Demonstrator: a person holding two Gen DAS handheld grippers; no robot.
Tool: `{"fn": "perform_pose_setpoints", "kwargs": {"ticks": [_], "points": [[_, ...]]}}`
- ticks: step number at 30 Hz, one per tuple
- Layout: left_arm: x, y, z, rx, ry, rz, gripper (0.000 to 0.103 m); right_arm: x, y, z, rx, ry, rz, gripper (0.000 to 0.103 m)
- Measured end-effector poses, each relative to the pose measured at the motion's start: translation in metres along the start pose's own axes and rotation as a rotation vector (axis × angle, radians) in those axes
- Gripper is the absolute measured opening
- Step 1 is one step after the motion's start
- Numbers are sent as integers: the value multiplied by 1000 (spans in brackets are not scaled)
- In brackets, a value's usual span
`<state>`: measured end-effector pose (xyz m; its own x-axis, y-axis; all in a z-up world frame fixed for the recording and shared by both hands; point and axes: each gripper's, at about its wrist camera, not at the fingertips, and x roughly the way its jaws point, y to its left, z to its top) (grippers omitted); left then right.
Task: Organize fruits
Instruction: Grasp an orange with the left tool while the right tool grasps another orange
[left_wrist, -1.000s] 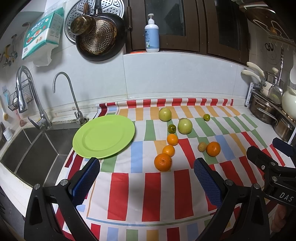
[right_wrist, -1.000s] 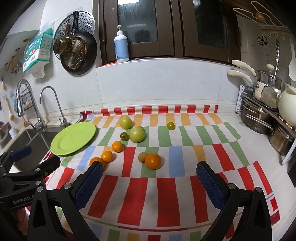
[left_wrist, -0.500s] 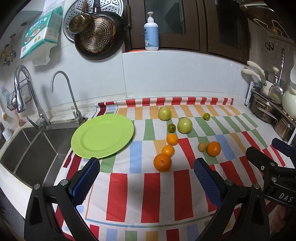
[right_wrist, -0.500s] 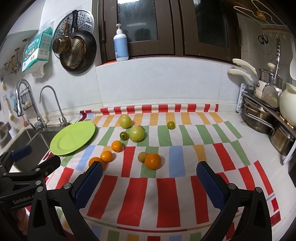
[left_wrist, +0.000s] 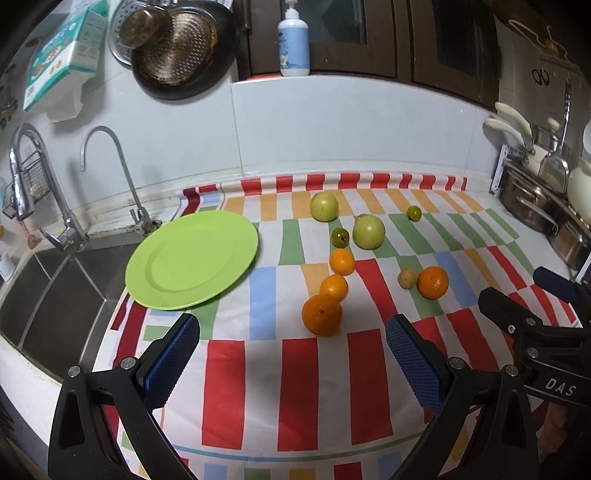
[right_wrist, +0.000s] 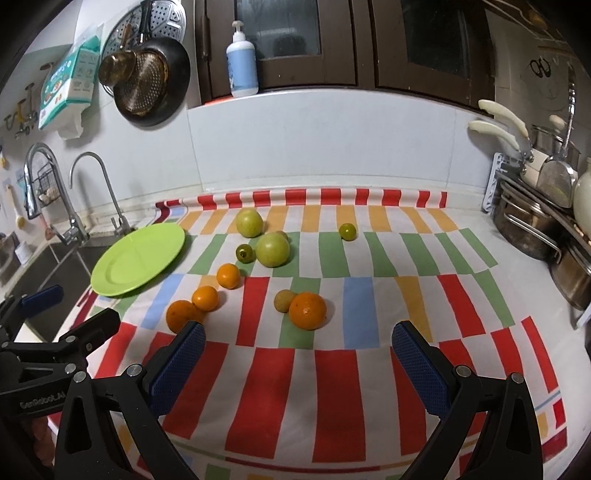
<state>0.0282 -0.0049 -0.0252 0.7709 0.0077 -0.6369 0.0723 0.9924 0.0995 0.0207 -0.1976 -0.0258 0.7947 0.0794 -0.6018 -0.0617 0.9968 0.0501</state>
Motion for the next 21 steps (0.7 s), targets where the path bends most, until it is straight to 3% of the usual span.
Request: {"fn": "perform_pose_setpoints", "kwargs": {"ticks": [4, 10, 21], "points": [[16, -2, 3, 60, 48, 28, 96, 18, -1, 2, -12, 31, 4, 102], [43, -6, 8, 36, 58, -25, 87, 44, -5, 5, -14, 82, 17, 97], [91, -17, 3, 16, 219, -104, 73, 91, -17, 4, -4, 176, 34, 82]]}}
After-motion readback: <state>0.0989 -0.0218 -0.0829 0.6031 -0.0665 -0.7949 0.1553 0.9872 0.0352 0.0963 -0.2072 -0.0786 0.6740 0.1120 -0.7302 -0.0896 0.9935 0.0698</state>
